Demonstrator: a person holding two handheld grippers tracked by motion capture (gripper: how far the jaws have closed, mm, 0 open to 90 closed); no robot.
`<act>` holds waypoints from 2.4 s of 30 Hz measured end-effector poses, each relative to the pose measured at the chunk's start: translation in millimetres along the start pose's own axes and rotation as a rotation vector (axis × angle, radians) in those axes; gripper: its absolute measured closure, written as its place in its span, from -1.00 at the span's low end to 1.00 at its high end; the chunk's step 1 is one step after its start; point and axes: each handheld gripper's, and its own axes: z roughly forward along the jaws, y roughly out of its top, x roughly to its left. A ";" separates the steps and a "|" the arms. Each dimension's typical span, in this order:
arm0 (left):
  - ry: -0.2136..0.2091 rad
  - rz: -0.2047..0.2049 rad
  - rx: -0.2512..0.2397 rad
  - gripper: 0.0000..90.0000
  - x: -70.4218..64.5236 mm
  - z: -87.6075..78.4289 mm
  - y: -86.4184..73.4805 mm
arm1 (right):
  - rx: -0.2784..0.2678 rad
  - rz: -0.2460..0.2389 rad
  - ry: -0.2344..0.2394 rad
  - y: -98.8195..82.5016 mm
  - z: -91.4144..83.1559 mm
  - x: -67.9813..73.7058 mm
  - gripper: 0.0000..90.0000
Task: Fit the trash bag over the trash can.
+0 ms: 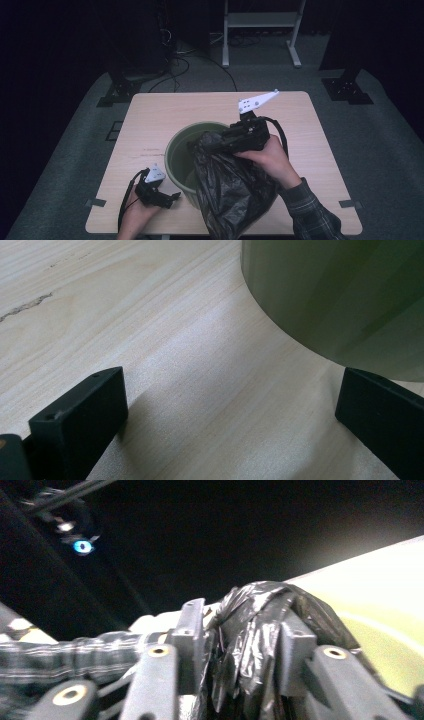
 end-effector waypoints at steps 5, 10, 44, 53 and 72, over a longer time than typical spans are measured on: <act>0.000 0.000 0.000 -1.00 0.0 0.0 0.0 | 0.035 -0.036 -0.160 3.1 -12.9 2.5 0.37; 0.000 0.000 0.000 -1.00 0.0 0.0 0.0 | 0.090 -0.039 -0.245 -3.6 -20.9 -7.1 0.35; -0.186 0.121 -0.138 -0.01 1.6 -106.0 37.3 | 0.127 -0.051 -0.227 -22.7 -26.9 -24.8 0.85; -0.259 0.152 -0.171 0.69 1.2 -140.0 60.4 | 0.121 -0.049 -0.219 -22.1 -28.7 -25.9 0.84; -0.299 0.231 -0.289 0.49 -5.7 -146.4 126.4 | 0.130 -0.066 -0.157 -20.0 -24.6 -27.5 0.86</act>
